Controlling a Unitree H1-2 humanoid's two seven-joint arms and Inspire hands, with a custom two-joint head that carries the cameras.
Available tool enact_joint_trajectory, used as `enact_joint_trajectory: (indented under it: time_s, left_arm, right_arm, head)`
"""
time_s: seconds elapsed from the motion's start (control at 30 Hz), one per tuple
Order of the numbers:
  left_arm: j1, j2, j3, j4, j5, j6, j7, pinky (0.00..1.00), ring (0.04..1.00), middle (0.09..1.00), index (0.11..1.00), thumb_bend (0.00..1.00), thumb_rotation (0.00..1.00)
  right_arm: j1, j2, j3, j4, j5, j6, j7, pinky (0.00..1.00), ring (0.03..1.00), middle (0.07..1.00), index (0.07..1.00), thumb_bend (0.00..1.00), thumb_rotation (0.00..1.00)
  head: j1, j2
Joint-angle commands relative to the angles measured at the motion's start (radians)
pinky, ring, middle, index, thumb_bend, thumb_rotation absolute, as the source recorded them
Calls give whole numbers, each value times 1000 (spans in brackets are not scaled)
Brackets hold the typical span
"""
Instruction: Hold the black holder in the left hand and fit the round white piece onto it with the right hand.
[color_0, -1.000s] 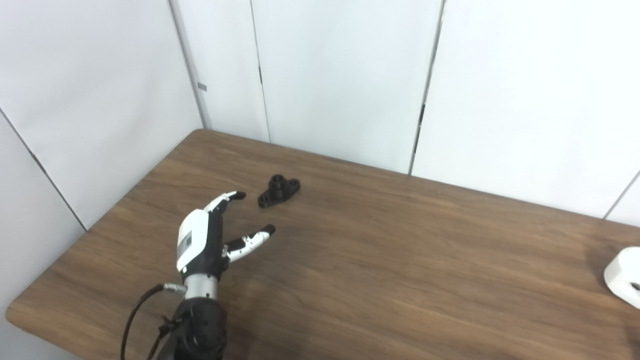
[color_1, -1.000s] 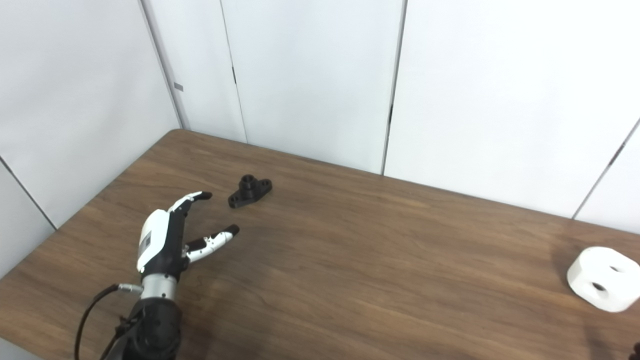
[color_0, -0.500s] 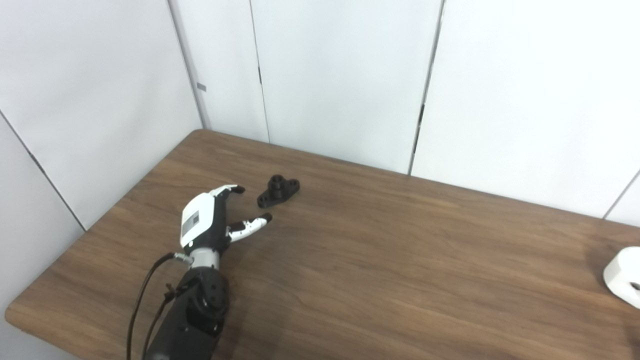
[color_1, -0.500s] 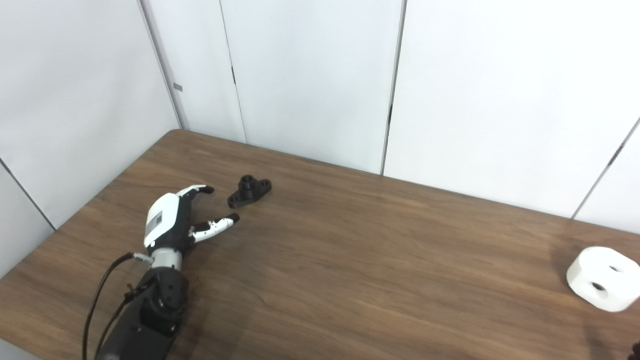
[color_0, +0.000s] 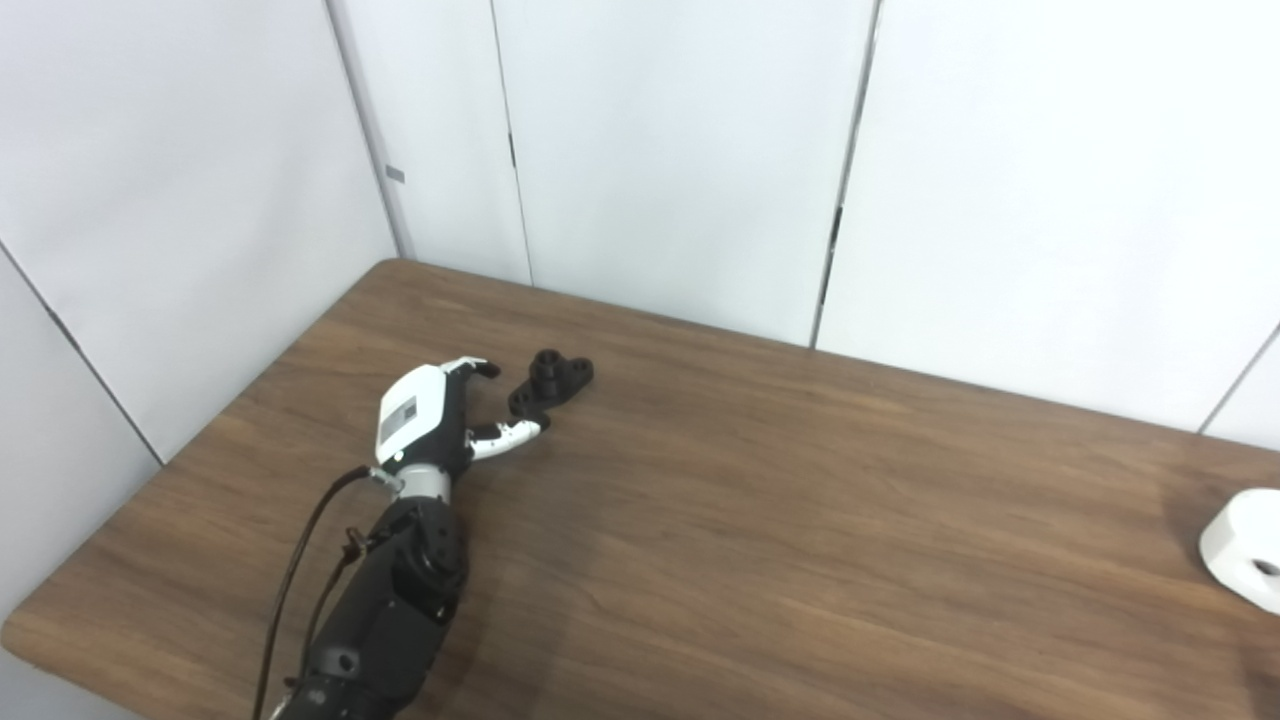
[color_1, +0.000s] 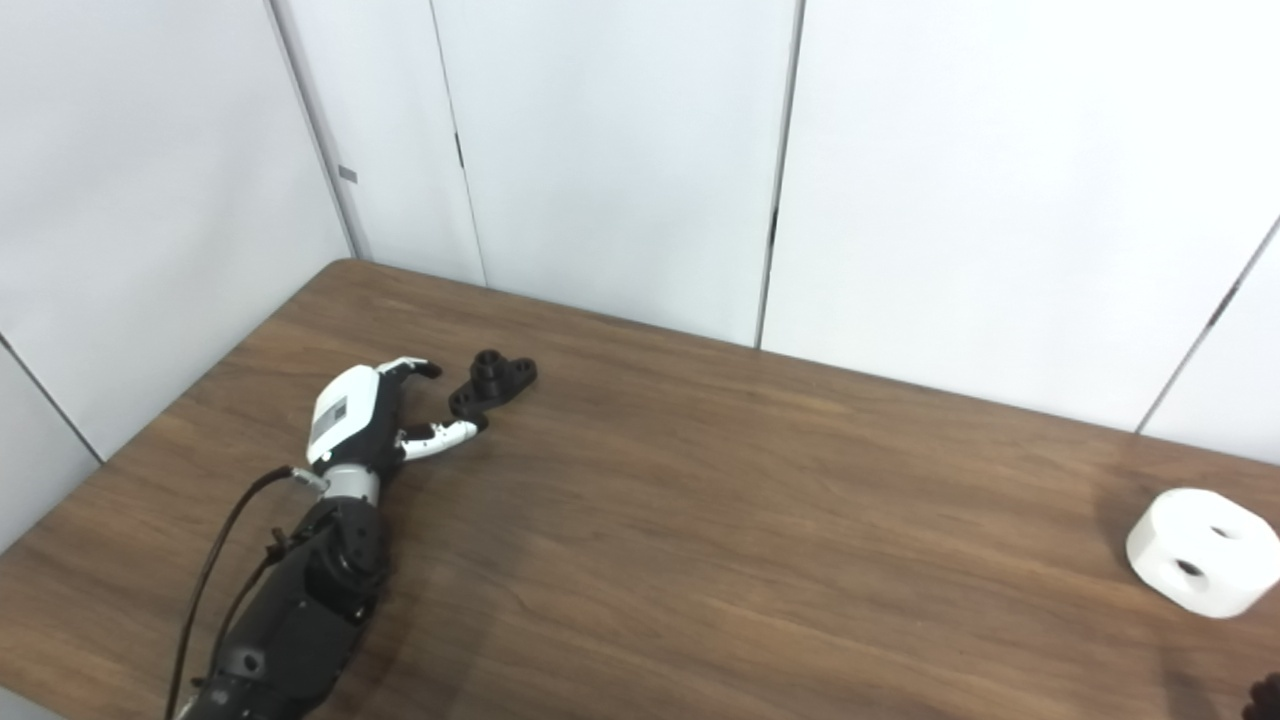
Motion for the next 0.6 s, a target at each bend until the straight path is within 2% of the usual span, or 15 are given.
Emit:
enact_joint_trajectory:
  time_s: [0.0, 0.27, 0.57]
  left_arm:
    - [-66, 32, -3, 9, -2, -2, 5, 921, 898, 860, 737, 884, 349]
    - [-114, 53, -50, 94, 0, 10, -15, 916, 908, 871, 736, 865, 362]
    - [-130, 61, -86, 163, -2, -26, 20, 897, 889, 840, 683, 859, 353]
  right_arm:
    - [50, 57, 32, 46, 14, -4, -12, 1000, 1000, 996, 1000, 600, 1000]
    - [55, 57, 29, 39, 7, 3, -18, 1000, 1000, 988, 991, 605, 1000]
    - [58, 56, 27, 42, 12, -2, -15, 1000, 1000, 989, 997, 610, 1000]
  head:
    - [-1, 0]
    - [-1, 4]
    - [-4, 7]
